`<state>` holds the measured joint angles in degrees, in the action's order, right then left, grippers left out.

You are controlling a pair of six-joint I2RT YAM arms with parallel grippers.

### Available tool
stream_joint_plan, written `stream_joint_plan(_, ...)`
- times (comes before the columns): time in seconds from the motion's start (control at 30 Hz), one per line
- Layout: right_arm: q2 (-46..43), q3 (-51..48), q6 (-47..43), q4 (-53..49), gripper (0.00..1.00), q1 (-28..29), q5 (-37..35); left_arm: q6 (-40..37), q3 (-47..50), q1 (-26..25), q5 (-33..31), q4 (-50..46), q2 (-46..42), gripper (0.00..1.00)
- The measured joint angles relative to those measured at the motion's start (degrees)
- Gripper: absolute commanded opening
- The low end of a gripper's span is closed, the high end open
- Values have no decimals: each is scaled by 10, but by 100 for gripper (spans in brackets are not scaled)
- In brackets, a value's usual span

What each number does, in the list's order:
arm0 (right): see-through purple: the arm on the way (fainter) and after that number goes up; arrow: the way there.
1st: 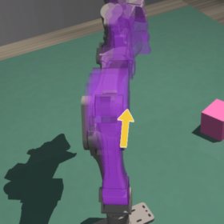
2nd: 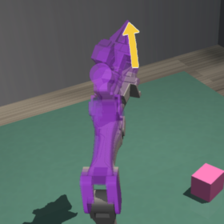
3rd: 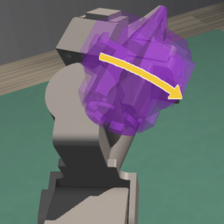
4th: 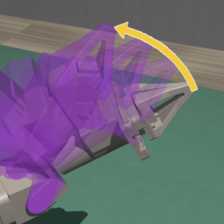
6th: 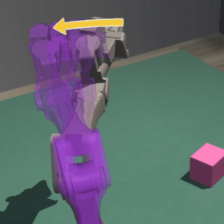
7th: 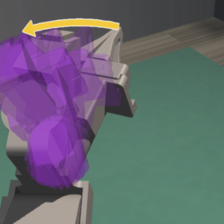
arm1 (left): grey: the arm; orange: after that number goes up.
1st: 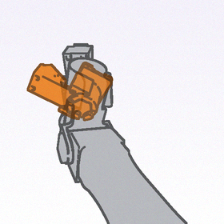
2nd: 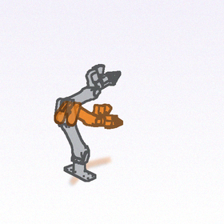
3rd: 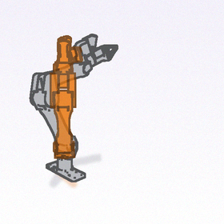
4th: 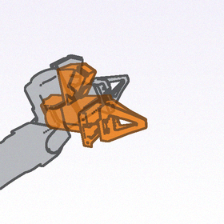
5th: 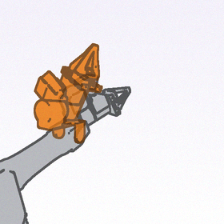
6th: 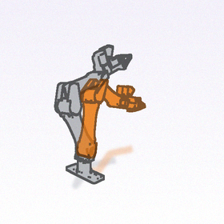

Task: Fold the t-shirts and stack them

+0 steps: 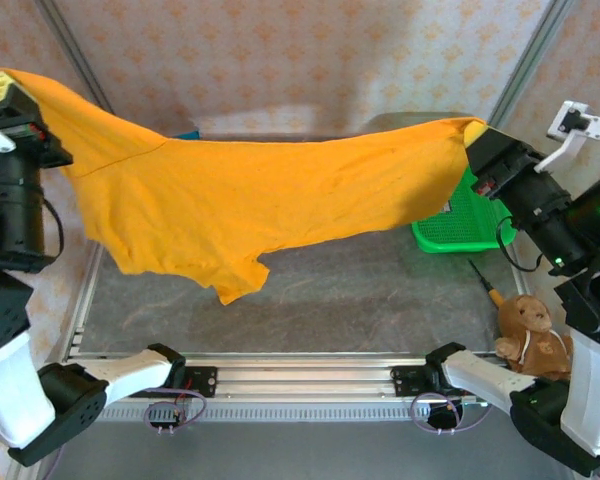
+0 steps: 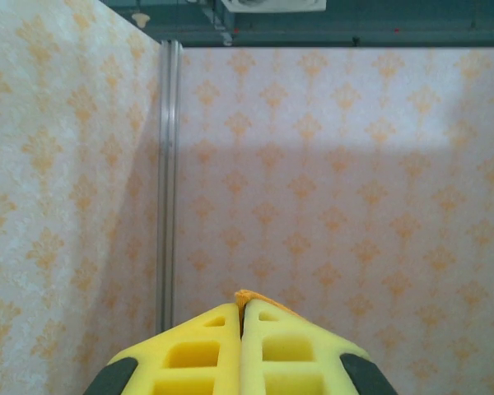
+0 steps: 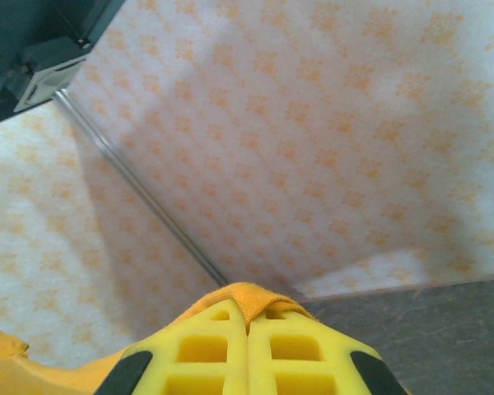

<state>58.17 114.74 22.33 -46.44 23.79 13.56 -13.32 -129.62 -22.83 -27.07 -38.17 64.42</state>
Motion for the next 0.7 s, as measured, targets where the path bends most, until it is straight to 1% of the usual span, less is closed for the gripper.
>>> stream_joint_plan(0.27,-21,7,16,-17,0,0,16,17,-38,0,14,-34,-13,0)
stream_joint_plan(0.5,-21,2,16,-39,0,0,12,13,-30,0,11,-45,-10,0)
stream_joint_plan(0.6,-21,-17,10,-44,0,0,-7,7,3,0,6,-44,-7,0)
stream_joint_plan(0.7,-12,-42,2,-57,0,0,-50,-10,39,0,-14,-44,14,0)
